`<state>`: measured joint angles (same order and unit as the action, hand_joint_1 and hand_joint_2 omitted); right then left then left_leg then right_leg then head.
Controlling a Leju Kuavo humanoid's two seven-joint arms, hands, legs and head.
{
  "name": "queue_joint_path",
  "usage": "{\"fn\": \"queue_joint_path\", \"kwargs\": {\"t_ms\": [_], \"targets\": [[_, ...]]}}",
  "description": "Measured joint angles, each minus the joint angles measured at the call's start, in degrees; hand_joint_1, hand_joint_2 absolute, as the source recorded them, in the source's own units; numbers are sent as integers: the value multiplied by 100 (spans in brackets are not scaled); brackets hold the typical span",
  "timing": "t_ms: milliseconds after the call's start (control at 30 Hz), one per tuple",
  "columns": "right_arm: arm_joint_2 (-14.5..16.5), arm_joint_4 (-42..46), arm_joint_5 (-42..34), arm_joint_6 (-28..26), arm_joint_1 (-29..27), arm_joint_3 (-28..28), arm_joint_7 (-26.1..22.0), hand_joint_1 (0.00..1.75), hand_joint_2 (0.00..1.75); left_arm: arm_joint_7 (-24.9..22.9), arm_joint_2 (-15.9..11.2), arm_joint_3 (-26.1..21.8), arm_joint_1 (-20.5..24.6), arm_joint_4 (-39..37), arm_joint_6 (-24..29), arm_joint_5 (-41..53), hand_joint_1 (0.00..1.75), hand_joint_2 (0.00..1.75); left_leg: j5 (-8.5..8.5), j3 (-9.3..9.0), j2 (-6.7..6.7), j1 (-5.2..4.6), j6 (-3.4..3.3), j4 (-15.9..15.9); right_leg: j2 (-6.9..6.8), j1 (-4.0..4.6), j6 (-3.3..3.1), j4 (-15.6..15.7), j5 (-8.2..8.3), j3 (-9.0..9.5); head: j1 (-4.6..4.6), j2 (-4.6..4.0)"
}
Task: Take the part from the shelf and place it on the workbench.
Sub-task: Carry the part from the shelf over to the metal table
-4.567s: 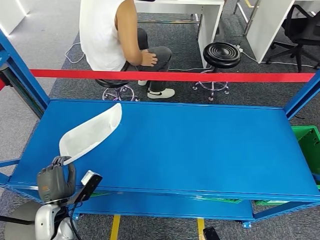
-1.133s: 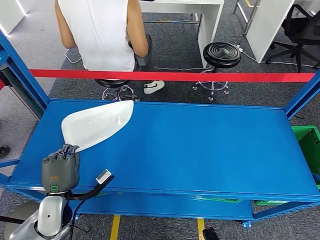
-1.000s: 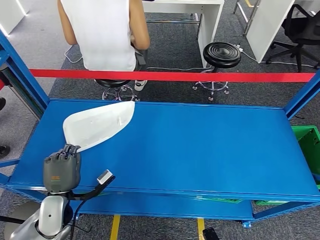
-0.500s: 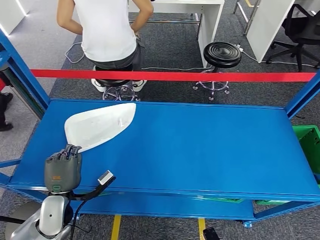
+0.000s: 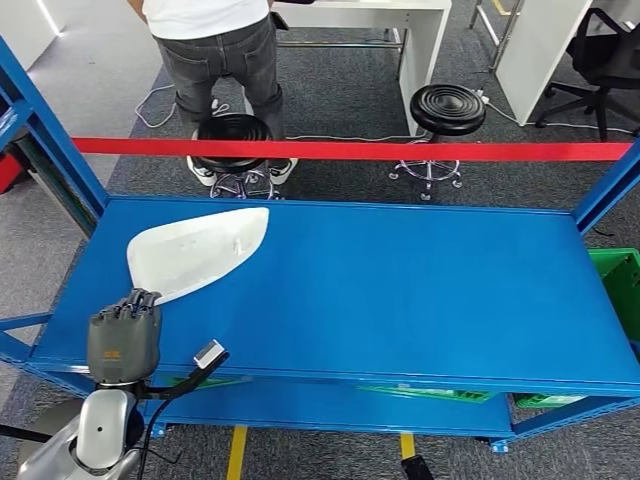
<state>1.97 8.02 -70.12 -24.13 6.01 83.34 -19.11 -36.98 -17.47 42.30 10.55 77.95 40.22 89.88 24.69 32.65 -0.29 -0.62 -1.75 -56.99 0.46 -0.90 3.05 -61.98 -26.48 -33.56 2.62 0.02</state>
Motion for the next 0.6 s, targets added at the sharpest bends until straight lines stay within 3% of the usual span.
{"fn": "queue_joint_path", "kwargs": {"t_ms": [67,167,200,267,333,367,400,433,500,533,600], "targets": [[-1,0,-1,0,-2,0,-2,0,175,0,-3,-2,11,-4,0,0,175,175,-35,33,-1,-2,78,-13,9,28,-43,296,7,160,-8,0],[-1,-3,-7,-4,-7,0,-1,0,175,0,-4,-3,14,-7,1,1,175,175,-26,84,-6,15,195,-43,4,22,-151,343,87,101,-14,0],[0,-4,-9,-5,-1,0,-2,0,175,0,-4,-3,18,-7,1,1,175,175,87,138,-7,23,234,-153,0,10,-201,363,123,76,-25,0],[0,-4,-11,-2,2,0,-2,0,175,0,-7,-5,28,-10,0,1,175,175,511,361,-7,51,312,-708,-8,-4,-255,383,191,0,-56,0],[0,-5,-11,0,-7,0,-1,0,175,-1,-7,-4,29,-21,0,0,175,175,877,611,-7,92,375,-1411,-17,-10,-253,380,267,-102,-66,0],[0,-5,-11,0,-10,0,-1,0,175,-1,-6,-4,27,-28,0,0,175,175,908,636,-6,112,398,-1566,-22,-16,-241,379,310,-155,-66,0],[0,-6,-11,0,-10,0,-1,0,175,-2,-6,-3,26,-34,0,0,175,175,826,553,-6,133,420,-1509,-25,-27,-223,378,353,-206,-66,0],[0,-6,-11,0,-8,0,-1,0,175,-2,-6,-4,28,-38,0,0,175,175,667,356,-5,155,442,-1236,-25,-43,-199,376,393,-252,-66,0],[-2,-9,-11,-1,-1,0,-2,0,175,-2,-4,-5,44,-39,0,0,175,175,415,-170,-12,192,481,-437,-20,-58,-127,366,469,-329,-74,0],[-3,-10,-11,-1,2,0,-4,0,175,-2,-2,-5,53,-39,1,1,175,175,368,-345,-24,196,471,-147,-16,-57,-84,365,511,-356,-74,0],[-6,-13,-13,-2,2,0,-8,0,175,-2,1,-5,60,-41,2,1,175,175,363,-415,-49,169,389,49,-10,-55,-1,385,605,-390,-79,0]]}}
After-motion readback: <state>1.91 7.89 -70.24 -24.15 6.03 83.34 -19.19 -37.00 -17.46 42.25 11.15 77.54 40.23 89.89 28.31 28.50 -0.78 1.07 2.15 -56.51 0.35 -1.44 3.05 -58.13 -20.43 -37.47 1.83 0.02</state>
